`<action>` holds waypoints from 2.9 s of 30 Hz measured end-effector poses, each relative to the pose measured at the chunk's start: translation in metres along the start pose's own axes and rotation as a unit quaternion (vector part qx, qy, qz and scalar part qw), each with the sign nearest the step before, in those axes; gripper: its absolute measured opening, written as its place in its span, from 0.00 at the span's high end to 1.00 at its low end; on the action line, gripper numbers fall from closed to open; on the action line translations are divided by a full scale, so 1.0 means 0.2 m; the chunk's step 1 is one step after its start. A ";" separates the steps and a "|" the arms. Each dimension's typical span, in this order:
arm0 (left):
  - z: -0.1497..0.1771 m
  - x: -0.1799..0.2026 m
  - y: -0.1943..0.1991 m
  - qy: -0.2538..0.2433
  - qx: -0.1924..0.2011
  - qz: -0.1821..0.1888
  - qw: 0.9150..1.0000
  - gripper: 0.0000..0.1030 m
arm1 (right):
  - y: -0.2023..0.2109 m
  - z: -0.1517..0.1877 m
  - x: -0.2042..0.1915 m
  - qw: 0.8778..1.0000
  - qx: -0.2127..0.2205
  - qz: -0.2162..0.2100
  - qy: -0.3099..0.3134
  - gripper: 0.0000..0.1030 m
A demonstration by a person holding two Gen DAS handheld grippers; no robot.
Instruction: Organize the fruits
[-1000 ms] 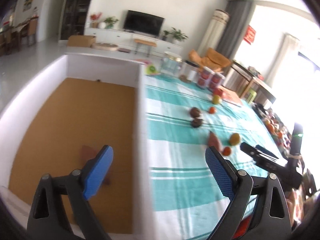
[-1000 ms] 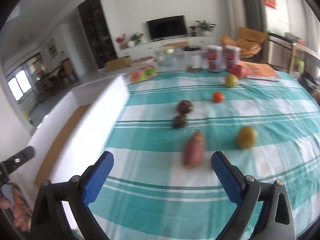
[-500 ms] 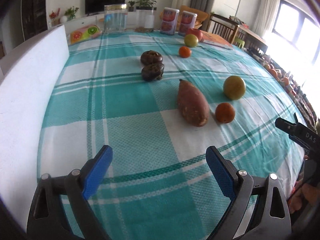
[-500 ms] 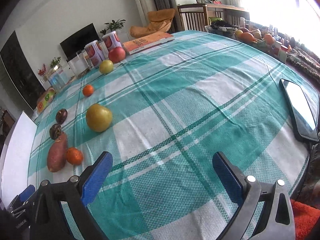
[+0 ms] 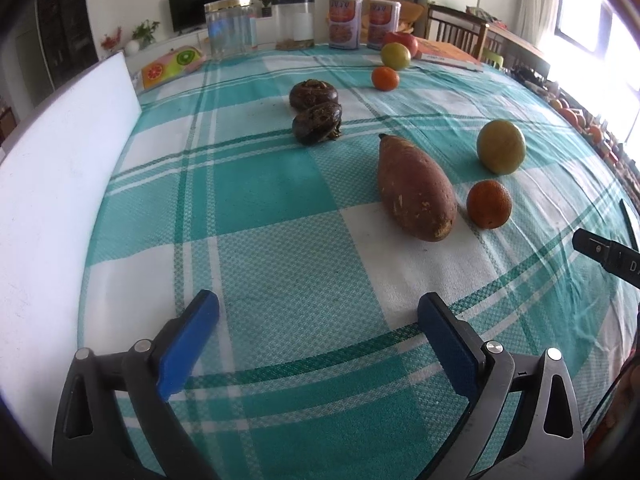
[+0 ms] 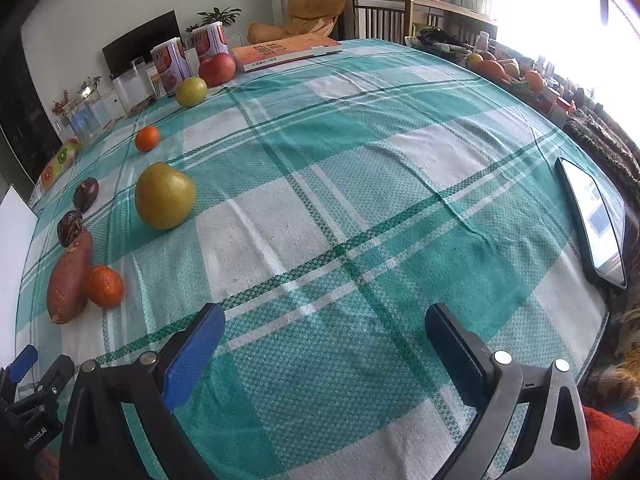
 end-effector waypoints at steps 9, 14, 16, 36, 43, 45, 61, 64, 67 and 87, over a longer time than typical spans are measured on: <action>0.00 0.00 0.00 0.000 0.000 0.000 1.000 0.02 | -0.01 0.00 0.02 1.000 -0.007 -0.022 -0.009 0.03; 0.00 0.00 0.00 0.000 0.000 0.000 1.000 0.02 | 0.00 0.00 0.03 0.999 -0.006 -0.033 -0.015 0.02; 0.00 0.00 0.00 0.000 0.000 0.000 1.000 0.02 | 0.00 0.00 0.03 0.999 -0.006 -0.038 -0.017 0.01; 0.00 0.00 0.00 0.000 0.000 0.001 1.000 0.02 | -0.01 0.00 0.01 1.000 -0.012 -0.024 -0.007 0.00; 0.00 0.00 0.00 0.000 0.000 0.001 1.000 0.02 | -0.01 0.00 0.02 0.999 -0.012 -0.028 -0.008 0.00; 0.00 0.00 0.00 0.000 0.000 0.001 1.000 0.02 | -0.01 0.00 0.02 1.000 -0.011 -0.028 -0.009 0.00; -0.02 -0.05 0.04 0.036 -0.004 0.050 0.998 0.04 | -0.01 0.00 0.01 1.000 -0.011 -0.021 -0.006 0.00; -0.13 -0.07 0.12 0.069 0.016 0.107 0.992 0.04 | -0.01 0.00 0.01 1.000 -0.011 -0.019 -0.004 0.00; -0.27 -0.03 0.12 0.064 0.015 0.113 0.991 0.04 | -0.01 0.00 0.01 1.000 -0.012 -0.017 -0.003 0.00; -0.23 0.00 0.09 0.025 -0.038 0.073 0.996 0.59 | -0.01 0.00 0.01 1.000 -0.010 -0.023 -0.006 0.00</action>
Point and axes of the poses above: each gripper's, at about its wrist camera, not at the fingertips, and y roughly against the way its jaws point, x to its right, z to its underside, the point moved 1 cm from there along -y, roughly the way its jaws point, and after that the axes turned 9 degrees about -x, right-handed, at the moved point
